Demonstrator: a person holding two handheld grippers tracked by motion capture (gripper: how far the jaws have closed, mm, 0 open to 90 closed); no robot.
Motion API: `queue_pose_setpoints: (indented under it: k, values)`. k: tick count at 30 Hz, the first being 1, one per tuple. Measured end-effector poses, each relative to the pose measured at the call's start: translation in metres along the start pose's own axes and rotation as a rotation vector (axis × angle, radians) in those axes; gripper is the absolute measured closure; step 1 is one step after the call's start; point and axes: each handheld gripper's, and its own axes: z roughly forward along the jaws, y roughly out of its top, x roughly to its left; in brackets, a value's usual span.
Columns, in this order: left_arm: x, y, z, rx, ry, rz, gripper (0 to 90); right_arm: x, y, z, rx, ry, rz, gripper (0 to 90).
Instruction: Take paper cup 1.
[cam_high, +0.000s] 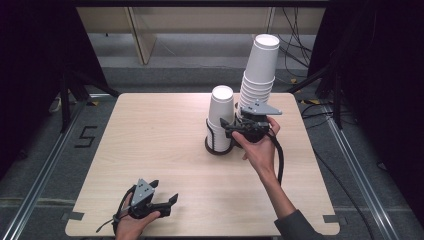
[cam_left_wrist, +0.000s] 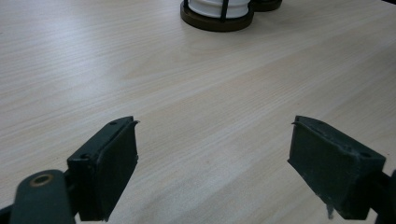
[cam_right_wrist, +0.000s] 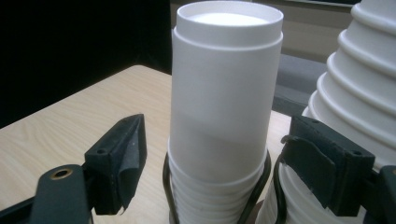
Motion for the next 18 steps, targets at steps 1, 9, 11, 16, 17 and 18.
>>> queue_pose_setpoints:
  k: [1,9,11,16,17,18]
  values:
    - [0.000,0.000,0.000,-0.001,-0.003,-0.002,14.8,0.001,0.002,0.002,0.001,-0.003,-0.003,21.5]
    - [0.000,0.000,0.000,-0.010,-0.011,-0.003,14.8,0.004,0.012,0.018,0.003,-0.039,0.021,22.0]
    - [0.000,0.000,0.000,-0.008,-0.012,-0.005,14.8,0.003,0.014,0.020,0.004,-0.048,0.009,22.9]
    - [-0.001,0.000,0.001,-0.010,-0.012,-0.008,14.8,0.002,0.016,0.025,0.016,-0.052,0.028,21.5]
    - [-0.001,0.000,0.000,-0.006,-0.008,-0.010,14.8,0.002,0.017,0.027,0.017,-0.056,0.027,21.1]
    - [-0.001,0.000,0.000,-0.006,-0.007,-0.009,14.8,0.002,0.017,0.028,0.014,-0.054,0.031,21.1]
